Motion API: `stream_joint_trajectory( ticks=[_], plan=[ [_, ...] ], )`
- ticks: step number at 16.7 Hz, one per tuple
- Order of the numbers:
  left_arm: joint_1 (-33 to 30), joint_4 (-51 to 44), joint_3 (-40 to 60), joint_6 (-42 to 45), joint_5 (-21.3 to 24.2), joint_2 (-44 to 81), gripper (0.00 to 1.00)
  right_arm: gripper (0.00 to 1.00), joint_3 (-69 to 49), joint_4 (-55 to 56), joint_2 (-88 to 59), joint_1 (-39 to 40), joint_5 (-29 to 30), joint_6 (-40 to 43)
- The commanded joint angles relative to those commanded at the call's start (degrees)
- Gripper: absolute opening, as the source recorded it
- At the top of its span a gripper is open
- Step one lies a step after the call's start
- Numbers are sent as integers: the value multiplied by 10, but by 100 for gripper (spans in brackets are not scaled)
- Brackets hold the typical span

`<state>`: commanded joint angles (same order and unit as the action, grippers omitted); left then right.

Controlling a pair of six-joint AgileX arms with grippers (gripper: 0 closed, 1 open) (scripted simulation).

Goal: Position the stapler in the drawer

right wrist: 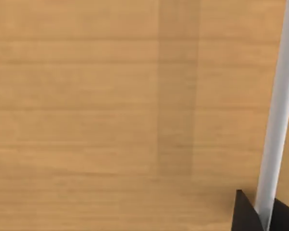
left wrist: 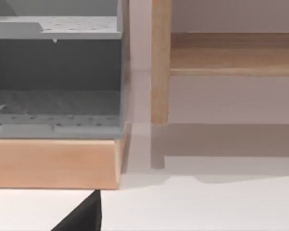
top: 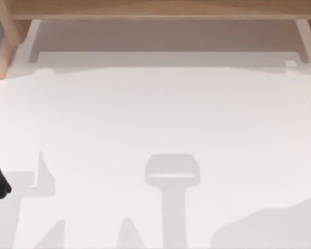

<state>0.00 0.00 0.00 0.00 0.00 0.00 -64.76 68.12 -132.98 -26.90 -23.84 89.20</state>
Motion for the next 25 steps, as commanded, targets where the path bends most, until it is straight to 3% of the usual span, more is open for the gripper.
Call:
stream_joint_trajectory(
  ticks=[8, 21, 25],
  plan=[
    [0, 0, 0, 0, 0, 0, 100, 0, -72, -43, -30, 19, 17, -3],
    [0, 0, 0, 0, 0, 0, 100, 98, -72, -43, -30, 19, 17, -3],
    [0, 0, 0, 0, 0, 0, 100, 100, -72, -43, -30, 19, 17, -3]
  ],
)
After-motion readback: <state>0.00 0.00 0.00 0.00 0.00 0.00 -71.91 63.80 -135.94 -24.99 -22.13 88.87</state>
